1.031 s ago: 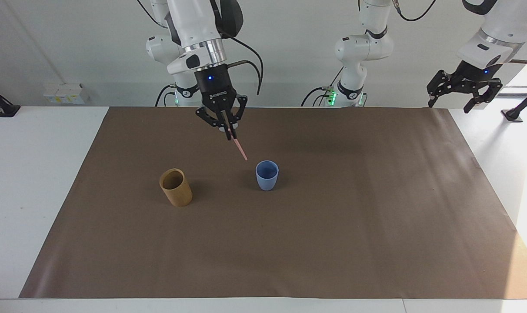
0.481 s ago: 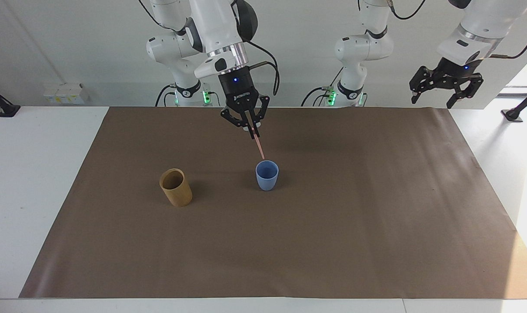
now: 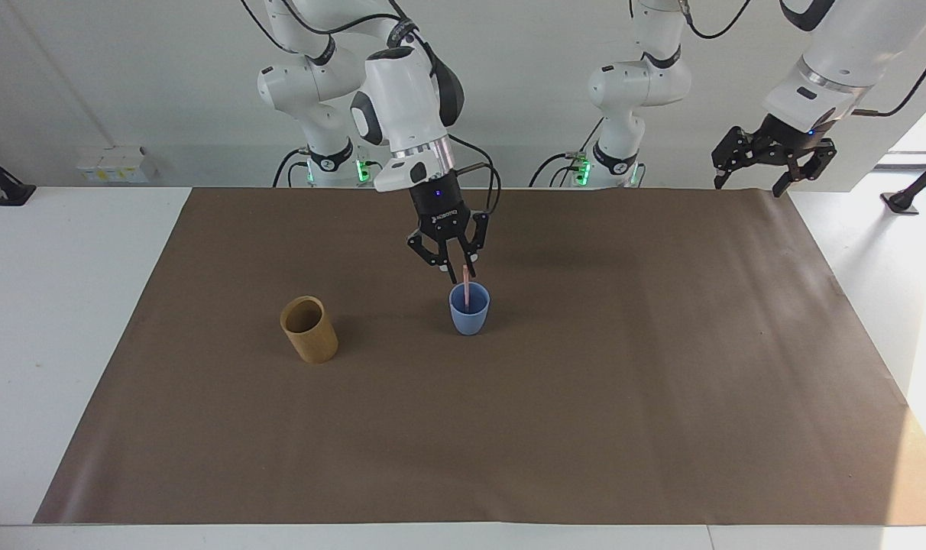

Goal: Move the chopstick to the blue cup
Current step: 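Carry the pink stick with the right gripper over the blue cup, then open the right gripper to drop the stick into the blue cup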

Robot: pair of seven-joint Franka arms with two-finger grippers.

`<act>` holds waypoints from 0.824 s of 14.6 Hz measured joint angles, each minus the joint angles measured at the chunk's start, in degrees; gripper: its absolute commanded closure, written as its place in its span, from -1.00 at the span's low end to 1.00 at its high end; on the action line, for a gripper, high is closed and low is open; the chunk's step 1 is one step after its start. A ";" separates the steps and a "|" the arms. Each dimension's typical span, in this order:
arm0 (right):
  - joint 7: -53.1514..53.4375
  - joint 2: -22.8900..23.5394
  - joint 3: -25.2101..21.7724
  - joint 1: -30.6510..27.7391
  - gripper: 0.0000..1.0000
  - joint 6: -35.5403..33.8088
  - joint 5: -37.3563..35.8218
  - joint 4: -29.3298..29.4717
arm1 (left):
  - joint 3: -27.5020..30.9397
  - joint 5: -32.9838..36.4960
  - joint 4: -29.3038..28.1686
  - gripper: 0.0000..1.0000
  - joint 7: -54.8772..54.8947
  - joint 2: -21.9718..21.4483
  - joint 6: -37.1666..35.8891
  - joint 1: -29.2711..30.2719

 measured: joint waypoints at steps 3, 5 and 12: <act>0.26 -0.04 -0.01 0.00 -0.40 0.00 0.00 -0.03 | 0.00 -0.10 -0.24 -1.00 0.00 0.01 0.02 0.00; 3.08 -0.06 -0.10 -0.12 -0.66 0.00 0.00 -0.03 | 0.12 -0.10 -0.24 -1.00 0.00 0.01 0.00 0.01; 8.29 -7.50 -1.07 -8.70 -1.00 -18.45 -0.02 0.63 | 0.17 -0.10 -0.24 -1.00 0.00 0.01 -0.01 0.01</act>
